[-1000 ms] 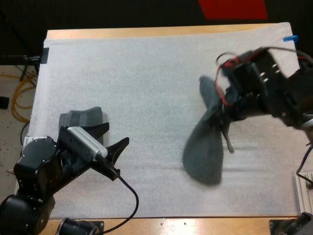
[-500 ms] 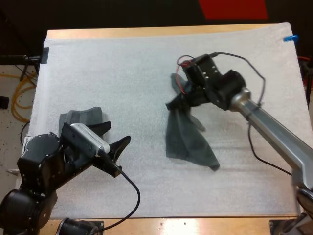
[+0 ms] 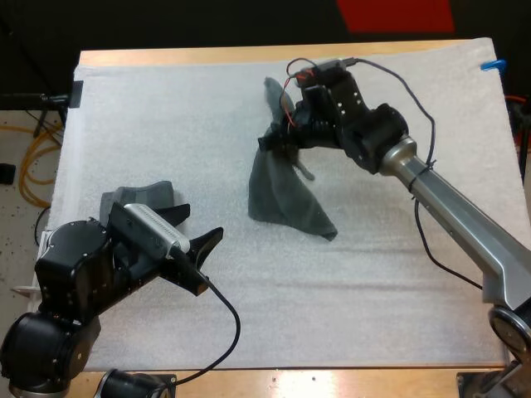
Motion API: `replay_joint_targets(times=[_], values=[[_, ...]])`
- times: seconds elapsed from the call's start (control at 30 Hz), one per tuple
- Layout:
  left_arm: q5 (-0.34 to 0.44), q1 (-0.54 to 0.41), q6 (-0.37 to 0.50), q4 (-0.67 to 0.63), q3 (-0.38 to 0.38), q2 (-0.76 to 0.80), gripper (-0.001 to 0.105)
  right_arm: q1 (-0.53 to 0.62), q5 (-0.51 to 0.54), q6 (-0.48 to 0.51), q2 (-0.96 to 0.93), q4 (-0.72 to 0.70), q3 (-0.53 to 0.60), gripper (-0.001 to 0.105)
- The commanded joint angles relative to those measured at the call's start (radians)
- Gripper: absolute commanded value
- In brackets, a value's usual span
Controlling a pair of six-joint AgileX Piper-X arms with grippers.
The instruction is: Pick towel from pile fold and stack
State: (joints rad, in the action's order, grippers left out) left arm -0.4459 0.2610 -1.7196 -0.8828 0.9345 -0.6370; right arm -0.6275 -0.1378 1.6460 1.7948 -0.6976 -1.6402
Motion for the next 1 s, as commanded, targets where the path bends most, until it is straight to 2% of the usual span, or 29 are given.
replay_joint_targets(times=[0.0, 0.03, 0.1, 0.23, 0.37, 0.5, 0.6, 0.73, 0.83, 0.97], values=[[-0.007, 0.003, -0.003, 0.006, 0.007, 0.0, 0.058, 0.006, -0.009, 0.014, -0.015, -0.016, -0.023, 0.052], [-0.007, 0.003, -0.003, 0.006, 0.007, 0.0, 0.058, 0.006, -0.009, 0.014, -0.02, -0.037, -0.036, 0.065], [-0.007, 0.003, -0.003, 0.006, 0.007, 0.0, 0.058, 0.006, -0.009, 0.022, -0.035, -0.081, -0.052, 0.076], [-0.021, 0.003, -0.003, 0.006, 0.007, 0.0, 0.058, 0.006, 0.013, 0.035, -0.091, -0.187, -0.057, 0.077], [-0.051, 0.003, -0.005, 0.001, 0.012, 0.003, 0.058, 0.006, 0.06, 0.081, -0.183, -0.385, -0.057, 0.077], [-0.051, 0.003, -0.003, -0.03, 0.038, 0.012, 0.058, 0.006, 0.085, 0.089, -0.238, -0.466, -0.025, 0.077], [-0.051, 0.003, -0.003, -0.045, 0.051, 0.022, 0.058, 0.006, 0.085, 0.088, -0.285, -0.471, 0.06, 0.073], [-0.051, 0.003, -0.003, -0.12, 0.055, 0.026, 0.058, 0.006, 0.087, 0.078, -0.345, -0.436, 0.216, 0.063], [-0.041, 0.003, -0.003, -0.196, 0.055, 0.026, 0.058, 0.006, 0.088, 0.078, -0.356, -0.389, 0.321, 0.063], [0.009, 0.003, -0.001, -0.251, 0.055, 0.026, 0.058, 0.008, 0.088, 0.054, -0.355, -0.271, 0.47, 0.063]])
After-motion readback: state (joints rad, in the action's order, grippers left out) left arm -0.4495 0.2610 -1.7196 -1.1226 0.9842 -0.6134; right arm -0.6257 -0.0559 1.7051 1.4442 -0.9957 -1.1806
